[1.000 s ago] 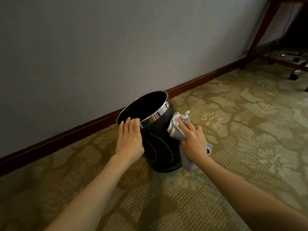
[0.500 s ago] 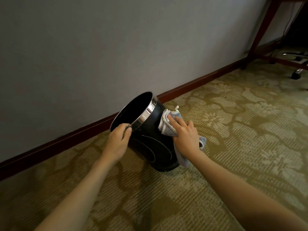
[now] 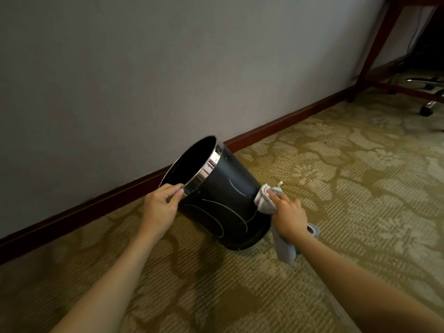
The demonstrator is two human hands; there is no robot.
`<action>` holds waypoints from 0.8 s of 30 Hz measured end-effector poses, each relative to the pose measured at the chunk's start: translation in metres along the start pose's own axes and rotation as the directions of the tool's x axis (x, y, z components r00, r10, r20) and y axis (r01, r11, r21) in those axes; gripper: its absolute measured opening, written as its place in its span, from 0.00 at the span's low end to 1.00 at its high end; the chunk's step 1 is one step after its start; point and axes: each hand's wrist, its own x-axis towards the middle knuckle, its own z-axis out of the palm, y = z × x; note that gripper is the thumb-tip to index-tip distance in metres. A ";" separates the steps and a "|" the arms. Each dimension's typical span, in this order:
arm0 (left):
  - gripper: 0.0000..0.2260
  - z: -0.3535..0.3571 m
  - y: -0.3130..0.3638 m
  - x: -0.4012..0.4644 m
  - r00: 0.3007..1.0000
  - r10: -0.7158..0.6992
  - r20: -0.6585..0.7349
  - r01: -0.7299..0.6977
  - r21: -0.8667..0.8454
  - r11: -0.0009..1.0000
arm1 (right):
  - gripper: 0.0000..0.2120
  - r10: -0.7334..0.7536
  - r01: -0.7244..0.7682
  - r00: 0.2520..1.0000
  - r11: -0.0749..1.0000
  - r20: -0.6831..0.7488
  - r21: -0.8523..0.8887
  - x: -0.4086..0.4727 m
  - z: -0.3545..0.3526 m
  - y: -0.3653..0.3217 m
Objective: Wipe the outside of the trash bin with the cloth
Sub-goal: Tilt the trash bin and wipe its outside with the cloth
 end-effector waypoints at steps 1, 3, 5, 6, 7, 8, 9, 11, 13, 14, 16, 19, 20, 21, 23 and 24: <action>0.11 0.002 0.001 0.000 1.000 0.007 -0.006 -0.007 0.004 1.000 | 0.28 0.011 -0.011 1.000 1.000 0.012 0.008 0.002 -0.003 -0.002; 0.11 0.006 0.003 0.000 1.000 0.010 -0.017 -0.010 0.013 1.000 | 0.29 -0.004 0.004 1.000 0.999 -0.011 0.044 0.005 -0.010 -0.014; 0.11 0.009 0.003 0.003 1.000 0.004 -0.019 -0.004 0.017 1.000 | 0.30 -0.095 0.104 0.989 0.992 -0.118 0.072 0.007 -0.019 -0.035; 0.11 0.009 0.003 0.003 1.000 0.003 -0.023 -0.002 0.016 1.000 | 0.30 -0.152 0.170 0.971 0.982 -0.182 0.087 0.008 -0.023 -0.047; 0.11 0.009 0.002 0.003 1.000 0.001 -0.028 -0.001 0.014 1.000 | 0.31 -0.203 0.235 0.950 0.966 -0.239 0.112 0.011 -0.028 -0.058; 0.11 0.008 0.001 0.003 0.999 -0.002 -0.034 0.002 0.013 1.000 | 0.31 -0.246 0.295 0.927 0.945 -0.282 0.144 0.013 -0.032 -0.069; 0.11 0.007 0.000 0.002 0.999 -0.006 -0.042 0.006 0.012 1.000 | 0.31 -0.281 0.346 0.907 0.922 -0.313 0.175 0.016 -0.035 -0.077; 0.11 0.002 -0.004 0.001 0.999 -0.021 -0.050 0.022 0.015 1.000 | 0.31 -0.328 0.413 0.879 0.887 -0.346 0.209 0.020 -0.036 -0.083; 0.12 -0.004 -0.009 0.001 0.998 -0.051 -0.048 0.052 0.024 0.998 | 0.31 -0.369 0.437 0.866 0.887 -0.339 0.152 0.019 -0.030 -0.077; 0.12 -0.007 -0.012 0.001 0.997 -0.066 -0.049 0.067 0.025 0.997 | 0.31 -0.378 0.423 0.870 0.902 -0.317 0.086 0.017 -0.023 -0.070; 0.12 -0.012 -0.018 -0.001 0.994 -0.098 -0.056 0.099 0.017 0.995 | 0.30 -0.330 0.335 0.909 0.942 -0.256 -0.026 0.011 -0.007 -0.047; 0.12 -0.014 -0.020 -0.005 0.991 -0.116 -0.064 0.117 0.006 0.993 | 0.29 -0.153 0.149 0.976 0.988 -0.152 -0.039 0.007 0.004 -0.016; 0.12 -0.014 -0.020 -0.006 0.992 -0.112 -0.066 0.112 0.004 0.994 | 0.28 -0.093 0.093 0.987 0.996 -0.128 -0.003 0.008 0.003 -0.013; 0.12 -0.012 -0.018 -0.006 0.992 -0.106 -0.065 0.106 0.001 0.994 | 0.27 -0.029 0.038 0.993 0.996 -0.118 0.077 0.010 0.000 -0.016; 0.12 -0.007 -0.014 -0.005 0.993 -0.102 -0.056 0.101 -0.008 0.995 | 0.23 0.072 -0.029 0.986 0.963 -0.151 0.269 0.014 -0.009 -0.032; 0.12 -0.004 -0.012 -0.004 0.994 -0.099 -0.051 0.098 -0.009 0.995 | 0.22 0.073 -0.006 0.979 0.942 -0.189 0.334 0.014 -0.013 -0.044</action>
